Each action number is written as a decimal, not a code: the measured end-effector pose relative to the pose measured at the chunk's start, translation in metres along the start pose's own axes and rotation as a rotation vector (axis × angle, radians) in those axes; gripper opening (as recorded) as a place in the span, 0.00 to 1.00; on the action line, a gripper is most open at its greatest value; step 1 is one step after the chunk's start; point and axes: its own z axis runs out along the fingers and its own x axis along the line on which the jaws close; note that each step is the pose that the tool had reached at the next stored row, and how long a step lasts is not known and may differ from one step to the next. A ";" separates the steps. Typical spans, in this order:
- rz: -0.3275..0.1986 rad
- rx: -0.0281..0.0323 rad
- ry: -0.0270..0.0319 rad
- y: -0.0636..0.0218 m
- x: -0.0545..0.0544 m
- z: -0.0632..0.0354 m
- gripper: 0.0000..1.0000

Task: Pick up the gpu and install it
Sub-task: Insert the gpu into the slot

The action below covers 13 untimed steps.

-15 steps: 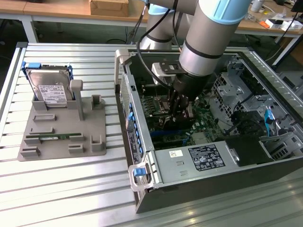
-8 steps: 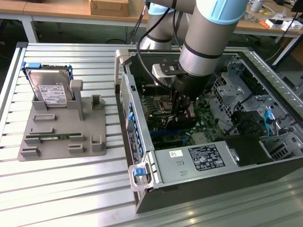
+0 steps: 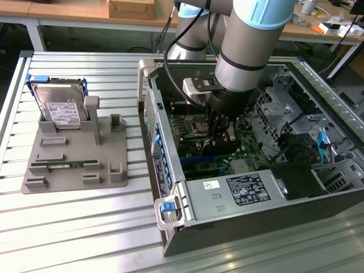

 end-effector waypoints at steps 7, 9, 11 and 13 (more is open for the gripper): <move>0.000 0.0007 0.0000 0.0095 0.000 -0.0037 0.26; 0.000 0.0010 0.0000 0.0133 0.000 -0.0038 0.26; 0.000 0.0013 0.0000 0.0177 0.000 -0.0040 0.26; 0.000 0.0013 0.0000 0.0182 0.001 -0.0040 0.26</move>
